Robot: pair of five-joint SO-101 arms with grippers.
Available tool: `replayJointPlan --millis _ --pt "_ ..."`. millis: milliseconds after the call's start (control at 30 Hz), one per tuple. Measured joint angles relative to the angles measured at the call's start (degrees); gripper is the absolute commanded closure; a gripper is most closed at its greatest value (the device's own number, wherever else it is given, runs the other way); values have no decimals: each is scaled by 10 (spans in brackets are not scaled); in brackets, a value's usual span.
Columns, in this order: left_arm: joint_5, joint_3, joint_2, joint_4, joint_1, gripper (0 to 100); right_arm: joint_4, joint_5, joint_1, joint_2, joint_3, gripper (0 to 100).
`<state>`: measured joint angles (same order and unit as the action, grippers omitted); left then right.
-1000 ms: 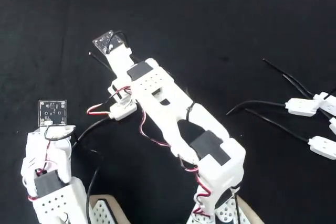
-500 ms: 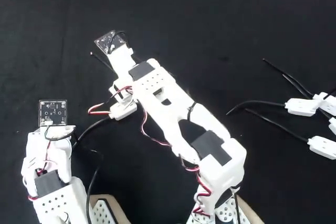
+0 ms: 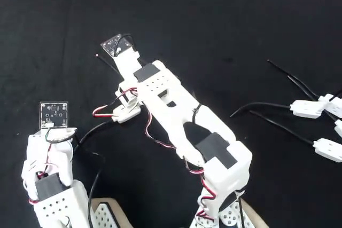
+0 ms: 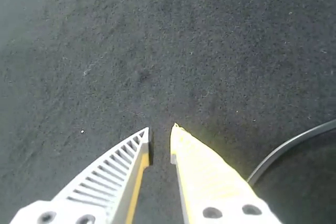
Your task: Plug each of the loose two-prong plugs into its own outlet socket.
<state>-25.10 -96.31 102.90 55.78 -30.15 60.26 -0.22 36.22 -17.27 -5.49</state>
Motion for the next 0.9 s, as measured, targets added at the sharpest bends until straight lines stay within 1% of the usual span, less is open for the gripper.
replayJointPlan --millis 133,267,433,533,600,667,767,900 --pt "0 0 0 0 0 917 -31 -1 0 -11 -27 987" --pt "0 0 0 0 0 917 -36 -1 0 -27 -21 987" --pt "0 0 0 0 0 917 -14 3 -8 -23 -21 987" --pt "0 0 0 0 0 916 6 36 -37 -5 -38 987" --pt "0 0 0 0 0 914 11 62 -70 16 -65 987" --pt "0 0 0 0 0 914 11 94 -120 47 -104 987" --pt "0 0 0 0 0 914 -4 157 -221 96 -171 987" --pt "0 0 0 0 1 914 -57 261 -379 153 -254 987"
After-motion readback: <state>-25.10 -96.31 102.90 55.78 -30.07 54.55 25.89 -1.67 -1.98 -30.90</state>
